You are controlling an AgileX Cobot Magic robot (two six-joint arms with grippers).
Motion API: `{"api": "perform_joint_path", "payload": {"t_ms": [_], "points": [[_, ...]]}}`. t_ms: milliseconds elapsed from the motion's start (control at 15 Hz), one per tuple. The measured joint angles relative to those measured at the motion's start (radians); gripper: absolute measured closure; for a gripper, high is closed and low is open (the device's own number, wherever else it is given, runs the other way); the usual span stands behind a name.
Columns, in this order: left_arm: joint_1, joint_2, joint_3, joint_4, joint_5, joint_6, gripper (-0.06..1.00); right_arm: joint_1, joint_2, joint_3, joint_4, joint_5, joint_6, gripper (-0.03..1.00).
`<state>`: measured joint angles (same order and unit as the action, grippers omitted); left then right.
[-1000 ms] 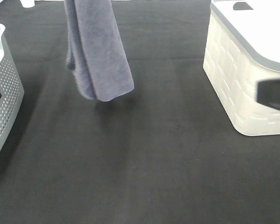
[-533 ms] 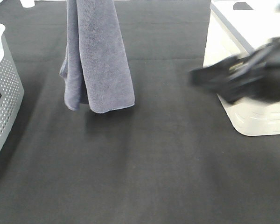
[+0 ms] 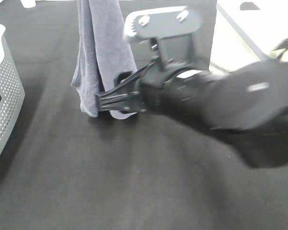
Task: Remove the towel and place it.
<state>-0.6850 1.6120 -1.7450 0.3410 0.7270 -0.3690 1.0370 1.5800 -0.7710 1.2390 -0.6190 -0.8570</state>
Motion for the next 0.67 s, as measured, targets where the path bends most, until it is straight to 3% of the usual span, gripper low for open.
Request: {"api": "perform_joint_path", "payload": {"t_ms": [133,533,667], "points": [[0.000,0.000,0.000,0.016,0.000,0.000,0.94,0.000,0.101,-0.048,-0.028,-0.016,0.064,0.34],[0.000,0.000,0.000,0.032,-0.004,0.000,0.94,0.001,0.313,-0.196,-0.031,-0.063,0.115,0.34],[0.000,0.000,0.000,0.032,-0.005,0.000,0.94,0.001,0.346,-0.229,-0.030,-0.122,0.124,0.34]]}}
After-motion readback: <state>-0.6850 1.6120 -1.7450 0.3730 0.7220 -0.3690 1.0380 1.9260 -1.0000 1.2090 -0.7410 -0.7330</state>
